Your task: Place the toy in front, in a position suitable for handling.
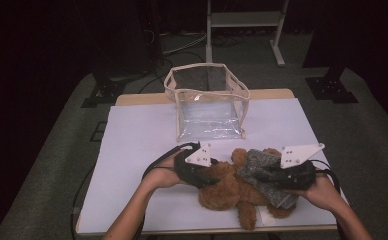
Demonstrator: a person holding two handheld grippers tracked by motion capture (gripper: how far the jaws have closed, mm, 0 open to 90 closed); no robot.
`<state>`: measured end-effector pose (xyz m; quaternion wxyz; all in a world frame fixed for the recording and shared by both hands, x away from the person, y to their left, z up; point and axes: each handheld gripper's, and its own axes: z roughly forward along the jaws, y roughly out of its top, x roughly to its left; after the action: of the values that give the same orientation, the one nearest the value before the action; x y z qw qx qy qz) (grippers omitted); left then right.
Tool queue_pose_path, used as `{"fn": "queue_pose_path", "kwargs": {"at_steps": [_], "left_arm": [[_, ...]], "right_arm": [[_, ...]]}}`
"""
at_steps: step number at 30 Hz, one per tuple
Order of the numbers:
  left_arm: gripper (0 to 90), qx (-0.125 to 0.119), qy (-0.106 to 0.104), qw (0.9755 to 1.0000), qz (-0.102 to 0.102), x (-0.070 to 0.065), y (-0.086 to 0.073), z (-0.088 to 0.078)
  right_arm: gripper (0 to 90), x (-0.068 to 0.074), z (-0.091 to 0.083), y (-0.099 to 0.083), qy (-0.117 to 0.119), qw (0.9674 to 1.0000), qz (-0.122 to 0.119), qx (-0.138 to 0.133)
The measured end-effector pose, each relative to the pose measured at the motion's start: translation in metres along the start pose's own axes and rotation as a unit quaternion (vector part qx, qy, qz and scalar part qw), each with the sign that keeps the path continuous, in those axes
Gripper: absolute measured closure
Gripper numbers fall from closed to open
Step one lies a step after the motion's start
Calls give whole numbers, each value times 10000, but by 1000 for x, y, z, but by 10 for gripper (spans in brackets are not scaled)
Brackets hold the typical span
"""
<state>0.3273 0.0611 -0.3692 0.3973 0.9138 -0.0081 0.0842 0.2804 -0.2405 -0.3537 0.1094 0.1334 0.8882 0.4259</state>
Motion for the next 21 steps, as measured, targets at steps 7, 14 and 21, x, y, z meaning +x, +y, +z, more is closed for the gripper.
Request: {"fn": "queue_pose_path", "kwargs": {"at_steps": [7, 14, 21], "left_arm": [[404, -268, 87, 9996, 31, -1, 0, -22], [407, -67, -176, 9998, 19, -11, -15, -14], [439, -292, -320, 9990, -81, -8, -20, 3]], "right_arm": [[764, -26, -3, -18, -61, 9990, 408, -141], [763, -38, -2, -15, -170, 9986, 493, -110], [763, -10, 4, 11, -120, 9998, -99, -113]]}}
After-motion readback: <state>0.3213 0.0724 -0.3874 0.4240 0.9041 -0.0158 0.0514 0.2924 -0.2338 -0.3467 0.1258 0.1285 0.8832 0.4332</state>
